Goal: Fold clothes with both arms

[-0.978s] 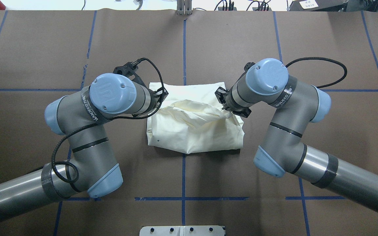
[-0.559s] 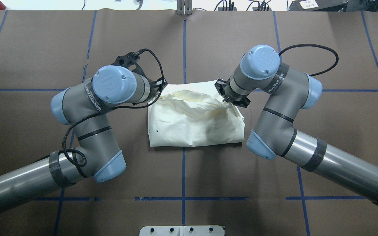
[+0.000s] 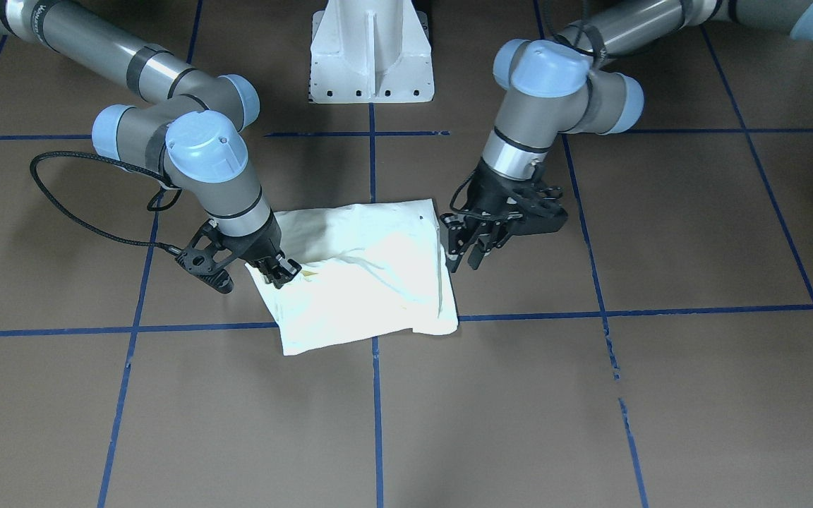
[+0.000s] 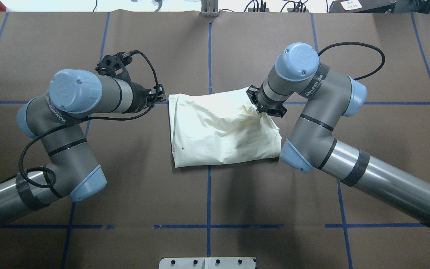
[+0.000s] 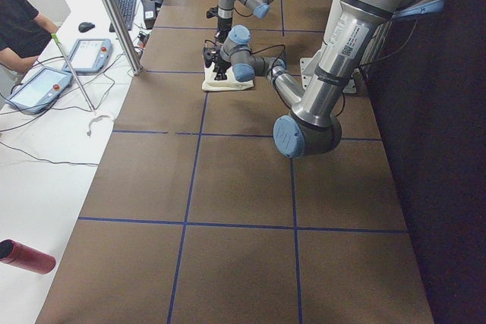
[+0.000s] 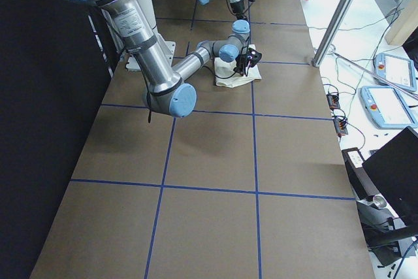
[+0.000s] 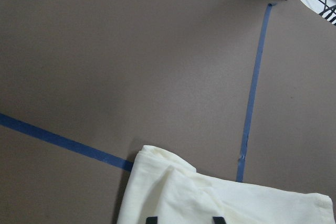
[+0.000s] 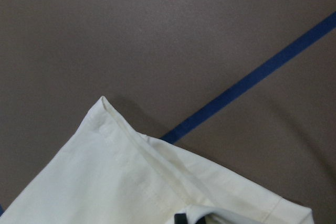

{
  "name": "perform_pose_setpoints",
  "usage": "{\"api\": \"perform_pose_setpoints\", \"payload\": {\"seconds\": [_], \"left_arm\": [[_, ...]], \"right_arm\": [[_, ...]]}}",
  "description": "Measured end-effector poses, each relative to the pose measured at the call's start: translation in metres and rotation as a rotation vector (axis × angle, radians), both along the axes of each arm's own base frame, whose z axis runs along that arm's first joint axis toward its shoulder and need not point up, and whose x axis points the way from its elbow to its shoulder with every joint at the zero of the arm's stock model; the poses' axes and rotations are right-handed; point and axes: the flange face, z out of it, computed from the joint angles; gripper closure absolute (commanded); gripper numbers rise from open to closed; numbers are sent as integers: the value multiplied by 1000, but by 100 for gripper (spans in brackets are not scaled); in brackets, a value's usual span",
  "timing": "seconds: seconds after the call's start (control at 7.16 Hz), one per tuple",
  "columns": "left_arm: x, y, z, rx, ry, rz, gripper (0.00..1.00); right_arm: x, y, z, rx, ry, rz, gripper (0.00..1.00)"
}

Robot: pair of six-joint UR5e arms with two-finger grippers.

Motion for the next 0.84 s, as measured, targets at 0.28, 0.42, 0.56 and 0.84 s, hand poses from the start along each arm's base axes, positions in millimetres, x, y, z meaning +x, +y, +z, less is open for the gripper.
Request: {"api": "perform_pose_setpoints", "payload": {"seconds": [0.28,0.42,0.56,0.84], "left_arm": [[-2,4,7,4,6,5,61],[-2,4,8,4,6,5,61],[-2,5,8,4,7,5,67],[-4,5,6,6,11,5,97]], "right_arm": [[23,-36,2,-8,-7,-21,0],[41,-55,3,-9,-14,-30,0],[62,-69,0,-22,-45,-44,0],[53,-25,-33,32,-90,-69,100]]}}
